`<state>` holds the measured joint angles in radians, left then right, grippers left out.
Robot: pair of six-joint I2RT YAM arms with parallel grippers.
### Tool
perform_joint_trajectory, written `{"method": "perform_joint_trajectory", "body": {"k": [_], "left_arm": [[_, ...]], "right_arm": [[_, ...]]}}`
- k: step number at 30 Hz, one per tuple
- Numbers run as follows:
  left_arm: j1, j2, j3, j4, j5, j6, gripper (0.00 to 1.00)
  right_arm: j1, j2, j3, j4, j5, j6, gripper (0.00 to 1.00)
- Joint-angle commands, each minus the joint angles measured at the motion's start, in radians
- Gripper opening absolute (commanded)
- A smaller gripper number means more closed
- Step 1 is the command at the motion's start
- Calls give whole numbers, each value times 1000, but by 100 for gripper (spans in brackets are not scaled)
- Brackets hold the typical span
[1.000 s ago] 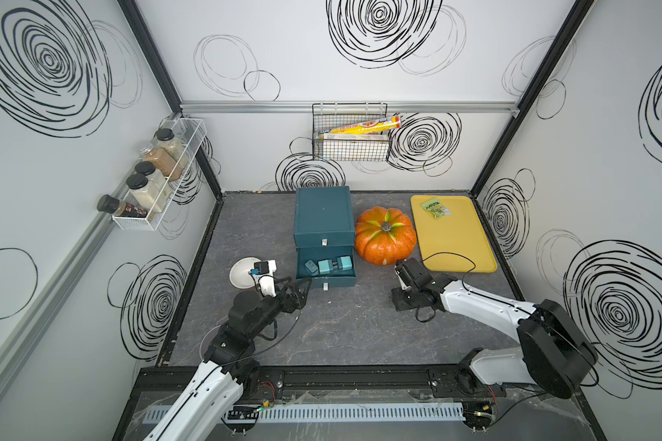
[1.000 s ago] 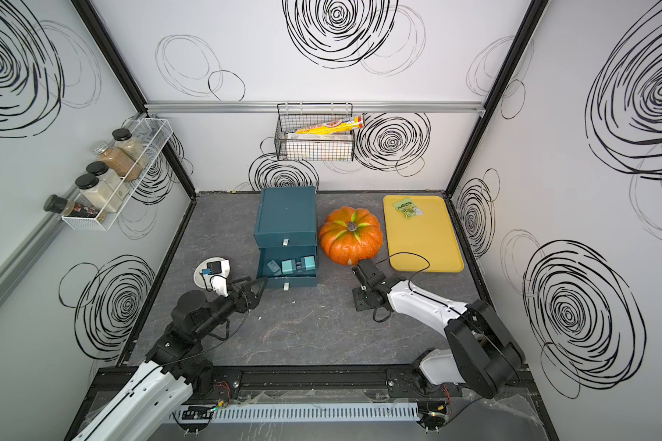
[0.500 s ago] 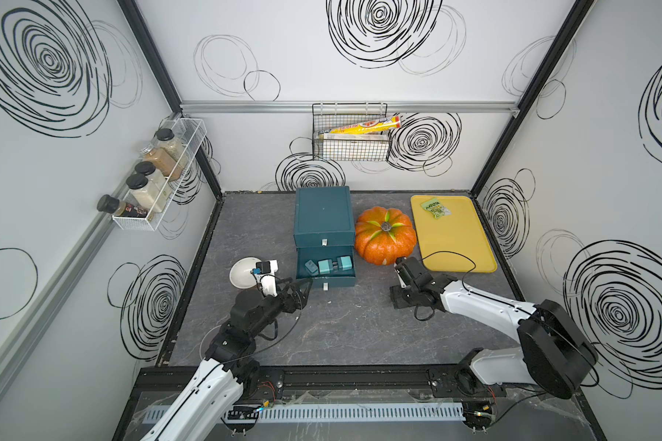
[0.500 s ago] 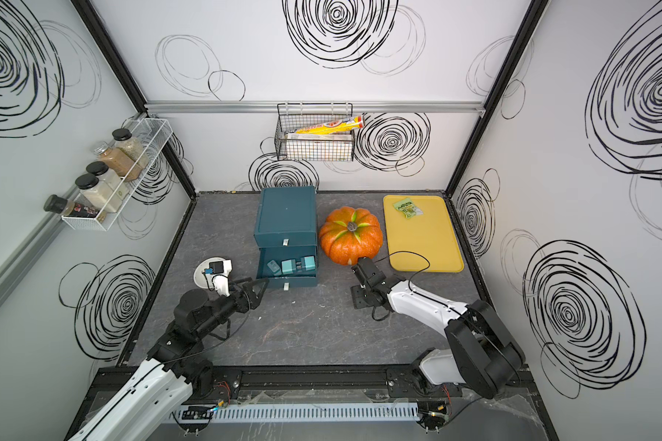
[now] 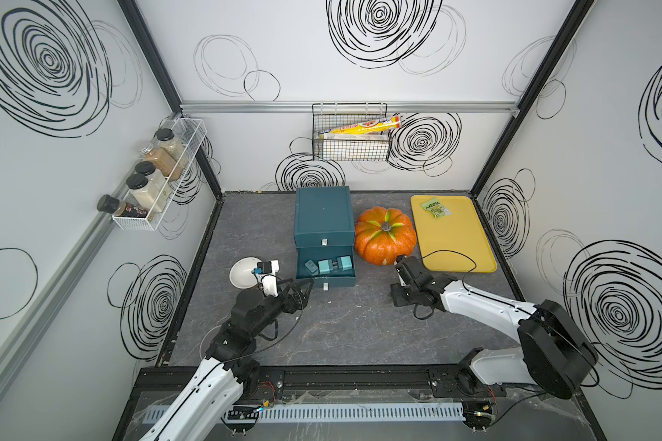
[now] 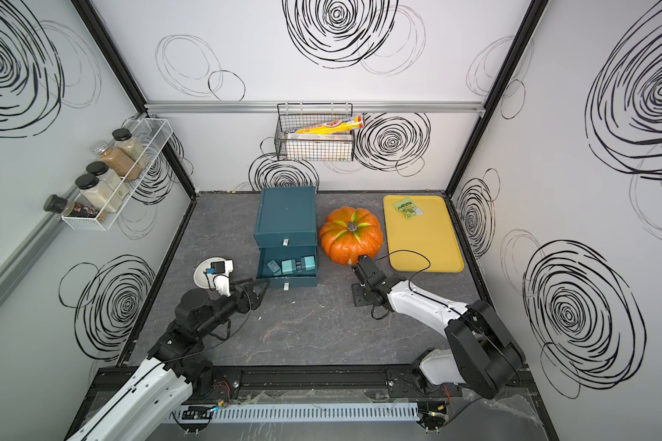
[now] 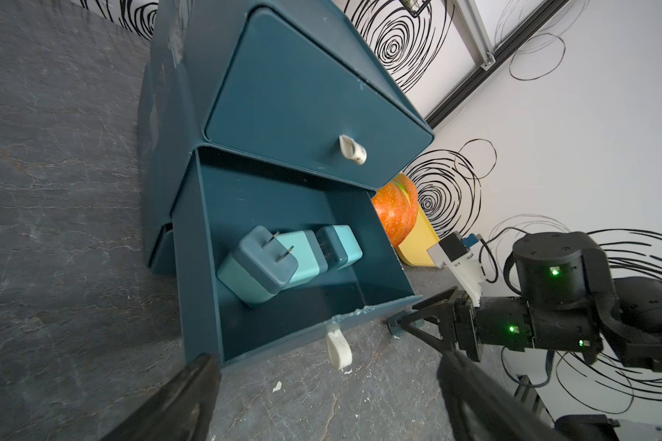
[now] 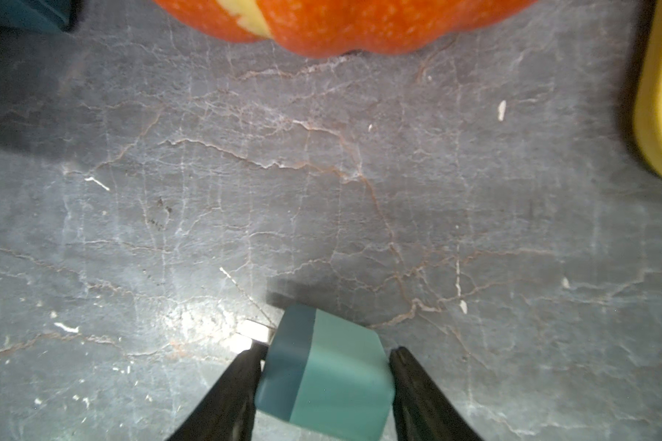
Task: Place the plugs into the drawer by color
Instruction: Pick up the plug from the center of the board, then place the plug in the drawer.
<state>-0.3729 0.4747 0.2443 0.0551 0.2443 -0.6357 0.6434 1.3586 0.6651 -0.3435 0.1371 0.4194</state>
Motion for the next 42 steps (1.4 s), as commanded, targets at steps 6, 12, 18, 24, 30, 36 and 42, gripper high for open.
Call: {"method": "perform_joint_trajectory", "body": {"k": [6, 12, 18, 24, 30, 36, 42], "left_arm": [[6, 1, 17, 54, 14, 11, 96], [6, -6, 16, 48, 14, 8, 96], [6, -1, 12, 49, 11, -7, 96], [6, 1, 12, 34, -26, -26, 95], [6, -24, 10, 16, -60, -21, 93], [6, -2, 12, 23, -57, -18, 91], [6, -5, 12, 19, -62, -15, 91]], "right_arm": [[-5, 18, -12, -15, 21, 11, 56], [-6, -8, -4, -13, -39, 13, 34], [3, -138, 85, -72, -183, 5, 22], [138, -181, 307, -161, -219, 26, 21], [241, -6, 550, -150, -223, 9, 20], [244, 205, 678, -85, -285, -51, 19], [314, 344, 785, -67, -95, -132, 20]]}}
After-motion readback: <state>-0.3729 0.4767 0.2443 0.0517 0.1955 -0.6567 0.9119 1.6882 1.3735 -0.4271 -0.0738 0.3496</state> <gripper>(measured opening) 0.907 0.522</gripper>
